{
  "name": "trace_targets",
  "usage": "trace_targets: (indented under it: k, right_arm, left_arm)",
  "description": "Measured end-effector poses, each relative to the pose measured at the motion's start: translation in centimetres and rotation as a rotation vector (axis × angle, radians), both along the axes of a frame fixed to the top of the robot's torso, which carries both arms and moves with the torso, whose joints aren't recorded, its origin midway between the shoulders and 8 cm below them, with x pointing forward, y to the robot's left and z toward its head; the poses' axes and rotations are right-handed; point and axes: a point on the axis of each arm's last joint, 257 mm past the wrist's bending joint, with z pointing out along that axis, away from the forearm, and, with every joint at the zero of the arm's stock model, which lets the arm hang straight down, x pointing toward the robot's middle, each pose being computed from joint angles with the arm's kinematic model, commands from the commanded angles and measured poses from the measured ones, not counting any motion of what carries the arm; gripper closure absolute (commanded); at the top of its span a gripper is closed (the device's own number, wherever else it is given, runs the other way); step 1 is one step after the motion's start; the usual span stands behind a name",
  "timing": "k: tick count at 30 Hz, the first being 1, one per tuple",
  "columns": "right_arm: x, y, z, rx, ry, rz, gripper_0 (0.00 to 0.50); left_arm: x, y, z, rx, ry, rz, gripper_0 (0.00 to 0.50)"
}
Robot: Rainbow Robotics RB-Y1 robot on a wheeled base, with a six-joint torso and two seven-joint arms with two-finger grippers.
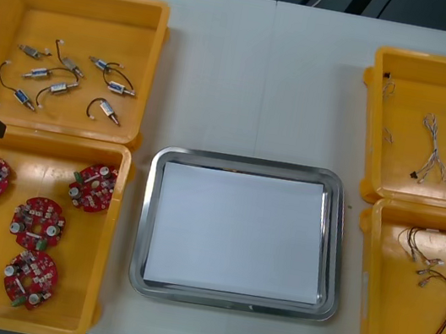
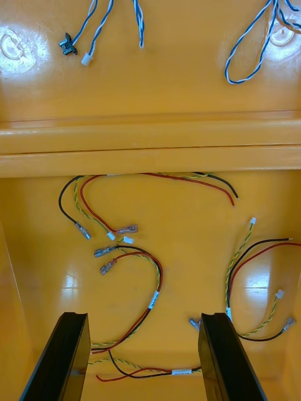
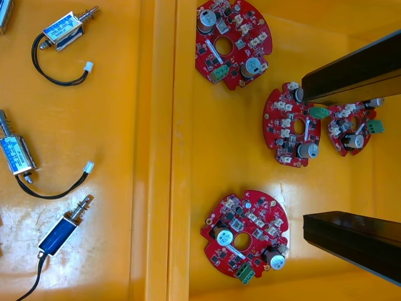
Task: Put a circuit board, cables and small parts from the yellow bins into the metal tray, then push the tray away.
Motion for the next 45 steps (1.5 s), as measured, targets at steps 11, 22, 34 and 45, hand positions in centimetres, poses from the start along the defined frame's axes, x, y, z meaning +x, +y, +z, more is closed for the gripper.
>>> trace_targets:
  k: [11, 22, 34, 45]
  right_arm:
    - [0.00, 0.00, 0.00, 0.000, 0.000, 0.000, 0.000]
    - [0.00, 0.00, 0.00, 0.000, 0.000, 0.000, 0.000]
    - [0.00, 0.00, 0.00, 0.000, 0.000, 0.000, 0.000]
    - [0.00, 0.00, 0.00, 0.000, 0.000, 0.000, 0.000]
  left_arm:
    - [0.00, 0.00, 0.00, 0.000, 0.000, 0.000, 0.000]
    - [0.00, 0.00, 0.00, 0.000, 0.000, 0.000, 0.000]
    - [0.00, 0.00, 0.00, 0.000, 0.000, 0.000, 0.000]
    - [0.00, 0.00, 0.00, 0.000, 0.000, 0.000, 0.000]
